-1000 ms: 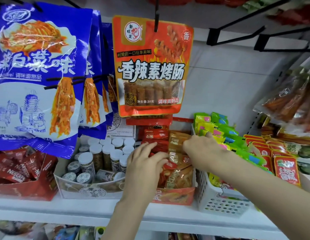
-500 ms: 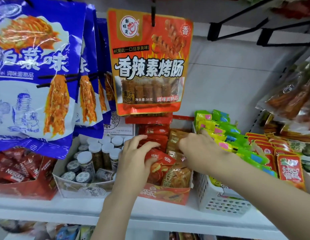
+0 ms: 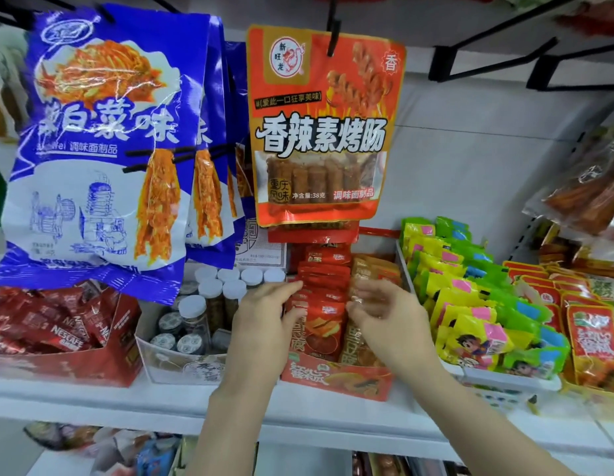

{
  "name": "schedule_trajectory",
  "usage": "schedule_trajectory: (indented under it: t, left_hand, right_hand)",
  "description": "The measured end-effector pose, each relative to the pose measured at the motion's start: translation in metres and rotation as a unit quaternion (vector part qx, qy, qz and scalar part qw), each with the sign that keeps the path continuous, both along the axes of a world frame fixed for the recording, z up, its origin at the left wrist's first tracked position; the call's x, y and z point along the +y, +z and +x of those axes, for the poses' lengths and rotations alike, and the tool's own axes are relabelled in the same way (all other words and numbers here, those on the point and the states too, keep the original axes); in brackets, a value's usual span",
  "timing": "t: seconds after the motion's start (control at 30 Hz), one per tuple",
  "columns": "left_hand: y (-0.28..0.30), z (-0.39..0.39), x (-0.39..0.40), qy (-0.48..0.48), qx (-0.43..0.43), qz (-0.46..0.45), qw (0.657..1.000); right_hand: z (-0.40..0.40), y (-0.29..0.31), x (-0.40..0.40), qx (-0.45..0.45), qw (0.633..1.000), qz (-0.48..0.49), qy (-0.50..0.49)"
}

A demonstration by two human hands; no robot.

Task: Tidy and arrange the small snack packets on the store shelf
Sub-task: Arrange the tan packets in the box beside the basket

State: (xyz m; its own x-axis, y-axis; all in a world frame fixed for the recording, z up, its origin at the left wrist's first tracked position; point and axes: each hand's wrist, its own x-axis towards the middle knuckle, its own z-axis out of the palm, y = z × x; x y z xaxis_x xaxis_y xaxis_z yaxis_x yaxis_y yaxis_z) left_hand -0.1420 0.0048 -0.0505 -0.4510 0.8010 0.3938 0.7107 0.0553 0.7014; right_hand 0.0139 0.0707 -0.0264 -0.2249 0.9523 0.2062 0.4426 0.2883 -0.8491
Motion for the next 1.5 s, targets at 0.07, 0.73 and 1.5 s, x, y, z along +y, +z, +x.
schedule_trajectory:
  t: [0.07,0.73,1.5]
  left_hand:
    - [0.000,0.004,0.000,0.012,0.037,-0.003,0.999]
    - [0.000,0.018,0.010,-0.016,0.152,-0.058,0.987]
    - [-0.024,0.027,-0.024,-0.122,0.157,-0.109,0.974]
  right_hand:
    - [0.003,-0.009,-0.008,-0.039,0.998,0.039,0.012]
    - [0.006,0.027,0.011,-0.392,0.910,0.135,-0.003]
    - [0.008,0.028,0.022,-0.473,0.870,0.122,0.062]
